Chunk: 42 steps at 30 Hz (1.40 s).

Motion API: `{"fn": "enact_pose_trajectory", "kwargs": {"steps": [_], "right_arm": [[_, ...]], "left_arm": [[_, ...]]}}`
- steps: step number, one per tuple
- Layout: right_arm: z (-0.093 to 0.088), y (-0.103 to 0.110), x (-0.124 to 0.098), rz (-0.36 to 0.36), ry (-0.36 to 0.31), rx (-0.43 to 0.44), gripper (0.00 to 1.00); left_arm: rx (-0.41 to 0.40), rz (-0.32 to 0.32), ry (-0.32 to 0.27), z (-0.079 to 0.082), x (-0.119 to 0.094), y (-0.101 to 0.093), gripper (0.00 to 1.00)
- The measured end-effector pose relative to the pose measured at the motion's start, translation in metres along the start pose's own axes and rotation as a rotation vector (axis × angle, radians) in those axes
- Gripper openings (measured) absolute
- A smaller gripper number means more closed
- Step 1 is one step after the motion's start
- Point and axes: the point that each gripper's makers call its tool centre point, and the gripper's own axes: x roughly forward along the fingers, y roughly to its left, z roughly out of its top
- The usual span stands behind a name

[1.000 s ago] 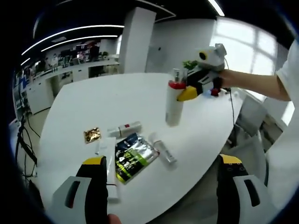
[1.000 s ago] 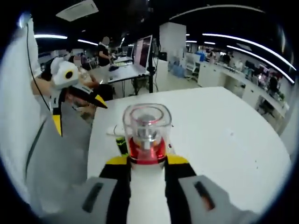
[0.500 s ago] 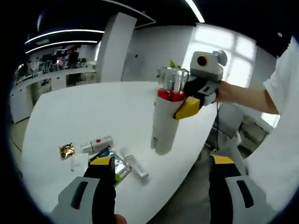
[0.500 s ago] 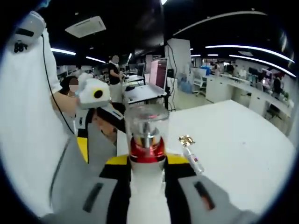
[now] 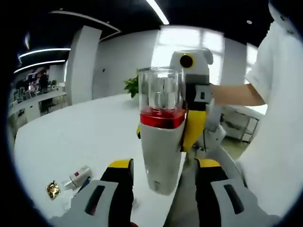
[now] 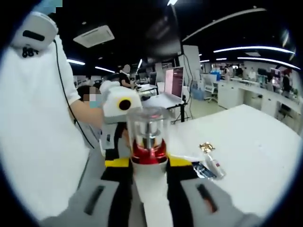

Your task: Arrange the skincare products in the storage area until every visible bottle or jar stands upright without overlapping.

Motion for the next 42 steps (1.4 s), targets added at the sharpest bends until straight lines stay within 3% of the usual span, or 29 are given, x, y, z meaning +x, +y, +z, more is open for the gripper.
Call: {"fn": "enact_pose_trajectory", "kwargs": {"steps": [3,8,19,24,28,34,37,42], "right_arm": [[0.003,0.004,-0.001,0.016,-0.028,0.023,0.26],[0.005,0.008,-0.001,0.026,-0.046,0.025,0.26],[0.010,0.006,-0.007,-0.011,-0.094,0.056,0.27],[0.017,-0.004,-0.016,-0.141,-0.159,0.093,0.29],[0.015,-0.010,-0.021,-0.234,-0.146,0.094,0.30],[0.010,-0.032,-0.033,-0.474,-0.134,0.096,0.32],[0.003,-0.039,-0.038,-0.552,-0.134,0.099,0.32],[-0.015,-0.043,-0.040,-0.602,-0.077,0.088,0.31]], "left_arm": [[0.049,-0.018,0.009,0.004,0.002,-0.003,0.36],[0.056,-0.046,-0.006,0.012,0.001,-0.007,0.30],[0.017,-0.037,-0.015,0.016,0.006,-0.007,0.28],[0.014,-0.020,-0.034,0.025,0.012,-0.003,0.27],[0.066,-0.007,-0.004,0.025,0.019,0.001,0.27],[0.067,0.019,0.007,0.023,0.036,0.014,0.27],[0.086,0.026,0.024,0.020,0.045,0.019,0.27],[0.130,0.011,0.080,0.006,0.058,0.020,0.27]]}}
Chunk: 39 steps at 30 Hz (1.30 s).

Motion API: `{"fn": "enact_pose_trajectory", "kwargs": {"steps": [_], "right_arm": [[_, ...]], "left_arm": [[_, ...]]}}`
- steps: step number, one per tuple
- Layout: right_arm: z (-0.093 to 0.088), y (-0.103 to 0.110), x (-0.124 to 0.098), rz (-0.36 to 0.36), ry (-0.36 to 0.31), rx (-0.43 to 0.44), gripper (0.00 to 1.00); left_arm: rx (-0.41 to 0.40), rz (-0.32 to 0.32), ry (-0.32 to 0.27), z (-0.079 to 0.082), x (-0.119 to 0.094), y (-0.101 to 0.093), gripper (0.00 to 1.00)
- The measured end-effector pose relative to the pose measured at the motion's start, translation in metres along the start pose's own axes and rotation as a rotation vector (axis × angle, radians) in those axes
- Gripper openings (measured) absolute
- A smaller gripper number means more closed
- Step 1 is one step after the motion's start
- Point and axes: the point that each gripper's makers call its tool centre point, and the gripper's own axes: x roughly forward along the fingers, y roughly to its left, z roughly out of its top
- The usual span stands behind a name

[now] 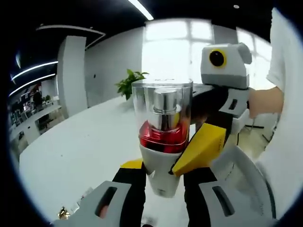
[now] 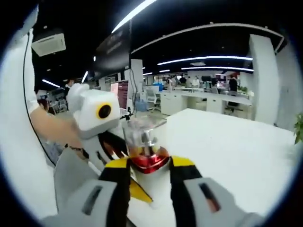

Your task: Arrange the skincare products in the storage area until every visible bottle or jar stands upright without overlapping.

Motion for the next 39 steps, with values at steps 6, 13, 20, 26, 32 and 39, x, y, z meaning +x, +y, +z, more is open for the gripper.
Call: {"fn": "enact_pose_trajectory", "kwargs": {"steps": [6,13,20,26,32,39], "right_arm": [[-0.018,-0.011,-0.001,-0.021,0.027,0.006,0.31],[-0.045,-0.022,0.009,-0.012,0.078,0.019,0.31],[-0.073,-0.033,0.018,-0.004,0.128,0.028,0.31],[-0.090,-0.041,0.023,0.003,0.155,0.044,0.31],[-0.105,-0.047,0.030,0.002,0.183,0.043,0.31],[-0.110,-0.054,0.037,0.007,0.194,0.010,0.31]], "left_arm": [[0.008,-0.007,0.036,-0.013,0.016,-0.001,0.27],[-0.003,-0.005,0.084,-0.036,0.032,0.007,0.27],[-0.011,0.000,0.118,-0.060,0.049,0.015,0.27],[-0.029,-0.009,0.142,-0.077,0.061,0.020,0.27],[-0.040,-0.005,0.152,-0.089,0.069,0.025,0.27],[-0.049,0.014,0.149,-0.096,0.076,0.035,0.27]]}}
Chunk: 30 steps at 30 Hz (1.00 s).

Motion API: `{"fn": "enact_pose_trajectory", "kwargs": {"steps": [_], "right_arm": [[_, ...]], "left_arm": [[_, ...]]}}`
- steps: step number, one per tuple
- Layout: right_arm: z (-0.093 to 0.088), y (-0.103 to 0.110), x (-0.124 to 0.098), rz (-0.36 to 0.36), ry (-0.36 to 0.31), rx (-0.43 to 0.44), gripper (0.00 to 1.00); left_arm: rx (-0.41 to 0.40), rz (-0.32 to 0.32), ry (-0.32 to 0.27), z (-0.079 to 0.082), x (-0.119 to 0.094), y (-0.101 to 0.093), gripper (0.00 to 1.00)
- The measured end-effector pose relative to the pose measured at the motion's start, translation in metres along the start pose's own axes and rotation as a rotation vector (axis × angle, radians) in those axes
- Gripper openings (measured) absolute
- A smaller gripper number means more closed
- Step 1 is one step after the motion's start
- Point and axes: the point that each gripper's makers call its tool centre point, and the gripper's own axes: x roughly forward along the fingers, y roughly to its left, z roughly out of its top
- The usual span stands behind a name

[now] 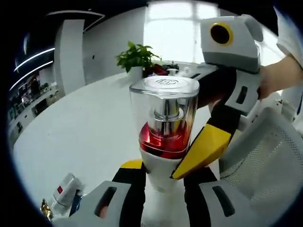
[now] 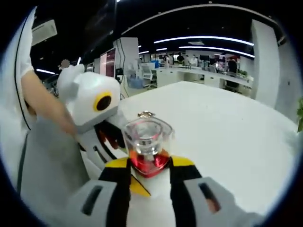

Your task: Arrange the skincare products in the storage area until every visible bottle or jar stands upright without overlapping.

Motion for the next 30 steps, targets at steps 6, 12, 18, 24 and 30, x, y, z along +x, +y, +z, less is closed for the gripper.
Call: {"fn": "enact_pose_trajectory", "kwargs": {"steps": [6,12,18,24,30], "right_arm": [[-0.001,-0.010,0.007,-0.002,0.006,-0.020,0.31],[0.003,-0.021,0.015,-0.005,-0.004,-0.034,0.31],[0.009,-0.031,0.024,-0.006,-0.013,-0.048,0.31],[0.013,-0.043,0.031,-0.006,-0.017,-0.054,0.31],[0.017,-0.058,0.038,-0.018,-0.020,-0.060,0.31]], "left_arm": [[-0.010,0.014,-0.008,0.000,0.006,0.010,0.28],[-0.004,0.021,-0.022,0.003,0.010,0.025,0.28],[-0.007,0.024,-0.031,0.007,0.013,0.038,0.28],[0.003,0.020,-0.020,0.010,0.017,0.052,0.28],[0.022,0.001,-0.016,0.016,0.024,0.065,0.28]]}}
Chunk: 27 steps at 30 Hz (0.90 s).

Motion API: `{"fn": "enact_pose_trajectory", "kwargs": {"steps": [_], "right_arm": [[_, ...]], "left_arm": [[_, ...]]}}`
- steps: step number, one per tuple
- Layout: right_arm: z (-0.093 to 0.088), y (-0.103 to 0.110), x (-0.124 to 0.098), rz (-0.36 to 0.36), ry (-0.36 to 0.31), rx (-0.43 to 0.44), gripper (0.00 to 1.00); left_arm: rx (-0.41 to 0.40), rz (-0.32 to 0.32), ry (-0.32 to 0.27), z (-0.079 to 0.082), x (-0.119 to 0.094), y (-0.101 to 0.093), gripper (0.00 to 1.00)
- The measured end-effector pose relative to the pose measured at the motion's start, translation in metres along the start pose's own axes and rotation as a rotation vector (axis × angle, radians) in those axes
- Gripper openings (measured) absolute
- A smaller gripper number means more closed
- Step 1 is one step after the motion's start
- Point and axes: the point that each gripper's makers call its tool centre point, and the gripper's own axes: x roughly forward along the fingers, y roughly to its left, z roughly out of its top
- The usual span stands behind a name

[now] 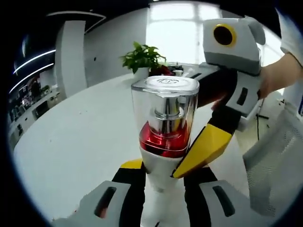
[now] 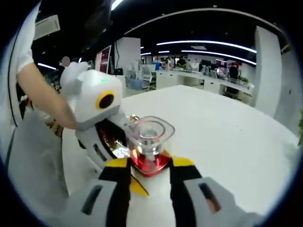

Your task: Arrange the skincare products in the storage area until every visible bottle or jar stands upright without overlapping.

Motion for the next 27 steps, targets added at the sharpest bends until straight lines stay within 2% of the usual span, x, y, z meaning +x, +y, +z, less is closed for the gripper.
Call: {"fn": "enact_pose_trajectory", "kwargs": {"steps": [8,14,16,27], "right_arm": [[0.006,-0.022,0.013,-0.010,-0.005,-0.006,0.31],[0.010,-0.031,0.022,-0.024,-0.016,-0.001,0.31],[0.011,-0.033,0.024,-0.025,-0.019,0.001,0.31],[0.014,-0.037,0.029,-0.011,-0.022,-0.002,0.31]], "left_arm": [[0.010,-0.007,-0.003,0.006,0.009,0.024,0.28],[0.014,-0.020,0.001,0.010,0.012,0.035,0.28],[0.015,-0.020,0.003,0.010,0.015,0.045,0.28],[0.008,-0.013,-0.001,0.011,0.013,0.045,0.28]]}}
